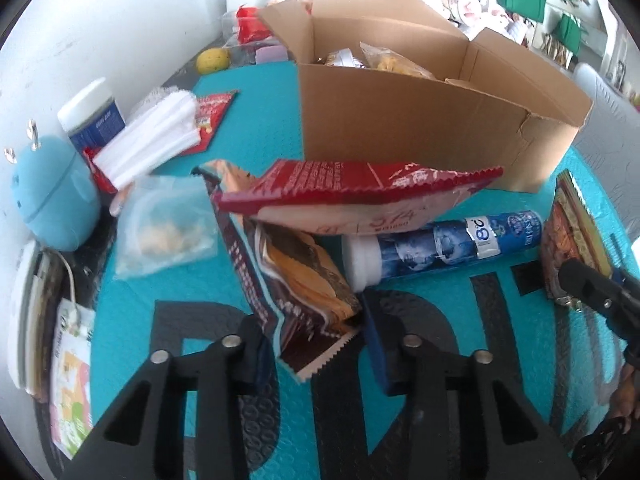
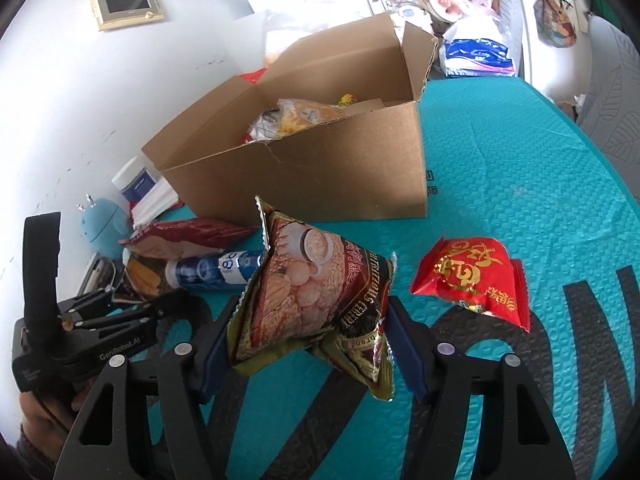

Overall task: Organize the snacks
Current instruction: 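Grasp the brown wafer pack with the left tool while the right tool grasps the patterned chip bag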

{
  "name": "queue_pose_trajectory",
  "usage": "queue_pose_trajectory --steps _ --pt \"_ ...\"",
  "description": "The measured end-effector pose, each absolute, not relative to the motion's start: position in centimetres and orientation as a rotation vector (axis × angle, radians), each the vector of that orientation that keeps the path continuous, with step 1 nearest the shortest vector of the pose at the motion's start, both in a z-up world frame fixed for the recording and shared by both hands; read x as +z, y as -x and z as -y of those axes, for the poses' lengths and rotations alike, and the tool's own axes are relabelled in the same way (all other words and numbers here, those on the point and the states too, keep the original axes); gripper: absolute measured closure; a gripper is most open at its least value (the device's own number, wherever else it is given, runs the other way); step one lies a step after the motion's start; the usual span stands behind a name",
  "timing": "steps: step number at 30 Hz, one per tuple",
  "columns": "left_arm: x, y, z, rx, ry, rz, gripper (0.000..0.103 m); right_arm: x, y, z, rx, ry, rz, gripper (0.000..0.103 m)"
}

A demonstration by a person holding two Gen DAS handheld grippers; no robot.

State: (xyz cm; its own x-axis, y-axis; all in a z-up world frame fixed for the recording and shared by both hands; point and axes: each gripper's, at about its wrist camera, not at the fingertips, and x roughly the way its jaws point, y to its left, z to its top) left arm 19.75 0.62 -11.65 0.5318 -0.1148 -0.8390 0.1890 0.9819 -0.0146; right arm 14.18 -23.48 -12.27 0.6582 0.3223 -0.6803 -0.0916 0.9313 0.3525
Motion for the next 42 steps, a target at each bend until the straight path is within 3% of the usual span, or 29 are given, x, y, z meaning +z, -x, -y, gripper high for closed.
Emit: queue_pose_trajectory --steps 7,28,30,32,33,34,42 --pt "-11.4 -18.4 -2.1 -0.177 -0.042 -0.997 0.070 -12.1 -13.3 23.5 0.235 -0.295 -0.814 0.042" --pt "-11.5 -11.5 -3.6 -0.150 -0.044 -1.019 0.068 -11.8 -9.7 21.1 0.286 -0.216 -0.838 0.043" --pt "-11.6 -11.2 -3.3 -0.131 -0.081 -1.003 0.060 -11.8 -9.7 20.8 0.285 -0.205 -0.840 0.043" --pt "-11.8 -11.3 -3.4 -0.070 -0.102 -0.989 0.038 -11.8 -9.6 20.6 0.284 -0.198 -0.842 0.043" --pt "-11.9 -11.4 -3.6 -0.032 -0.104 -0.986 0.020 -11.8 -9.6 20.5 0.283 -0.197 -0.842 0.043" --pt "-12.1 -11.5 -3.9 -0.009 -0.099 -0.983 0.011 -11.8 -9.6 20.5 0.281 -0.197 -0.843 0.043" --pt "-12.3 -12.5 -5.1 -0.032 -0.052 -0.978 0.008 -11.7 -9.8 20.3 0.272 -0.192 -0.851 0.043"
